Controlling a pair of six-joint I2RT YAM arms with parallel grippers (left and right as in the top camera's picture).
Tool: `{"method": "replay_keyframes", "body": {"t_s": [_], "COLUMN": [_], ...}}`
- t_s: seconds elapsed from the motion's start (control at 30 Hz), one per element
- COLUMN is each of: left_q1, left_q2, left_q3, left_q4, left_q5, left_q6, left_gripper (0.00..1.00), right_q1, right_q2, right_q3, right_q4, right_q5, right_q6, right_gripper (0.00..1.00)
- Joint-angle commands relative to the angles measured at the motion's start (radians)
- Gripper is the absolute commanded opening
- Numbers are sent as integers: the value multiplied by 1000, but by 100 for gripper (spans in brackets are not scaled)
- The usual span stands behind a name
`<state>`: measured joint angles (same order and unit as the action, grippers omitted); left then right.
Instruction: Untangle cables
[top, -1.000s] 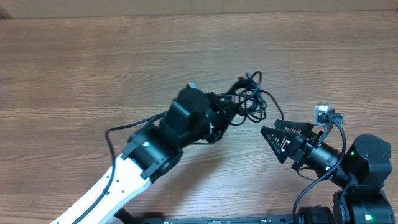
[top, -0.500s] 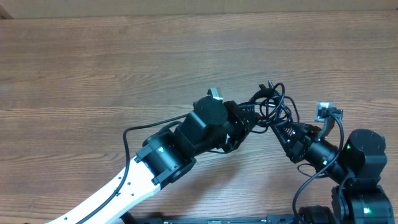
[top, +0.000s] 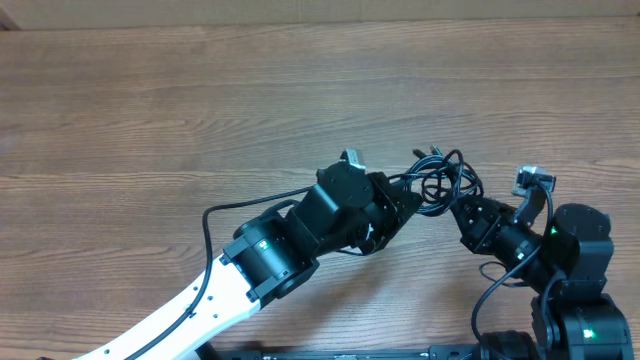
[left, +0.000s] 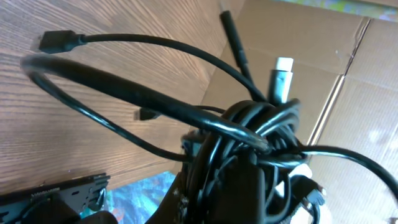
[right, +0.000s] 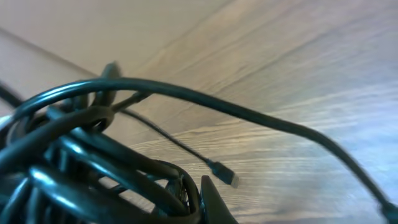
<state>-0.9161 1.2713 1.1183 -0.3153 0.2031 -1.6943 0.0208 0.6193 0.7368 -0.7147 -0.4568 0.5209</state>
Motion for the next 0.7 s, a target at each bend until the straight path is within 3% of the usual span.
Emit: {"method": "replay_keyframes", "body": {"t_s": [0.0,0.13,0.3,0.43,0.47,0.53,0.57,0.67], "left_q1": [-13,-11,10,30,39,52,63,86], "left_q2": [-4,-4,-4,-4,-4,-4,-4,-4], "left_q3": [12,12,12,12,12,12,12,12], "left_q4": [2,3,6,9,15,19,22,21], "left_q5": [55,51,52,48,46,35,19,15], "left_q6": [34,34,42,69,102,151,221,414], "left_gripper": [4,4,4,4,4,4,4,4], "right_q1": [-3,-3,-3,-3,-3,-3,-3,-3], "right_q2": [4,4,4,4,4,4,4,4], "right_q3": [15,15,15,15,15,15,15,15], "right_q4": [-43,-119,-137,-137,-137,-138,-136,-129], "right_q5": [207,373,404,403,402,395,381,350], "right_q6": [21,138,160,160,159,150,126,78], "right_gripper": [4,4,9,29,44,56,65,76]}}
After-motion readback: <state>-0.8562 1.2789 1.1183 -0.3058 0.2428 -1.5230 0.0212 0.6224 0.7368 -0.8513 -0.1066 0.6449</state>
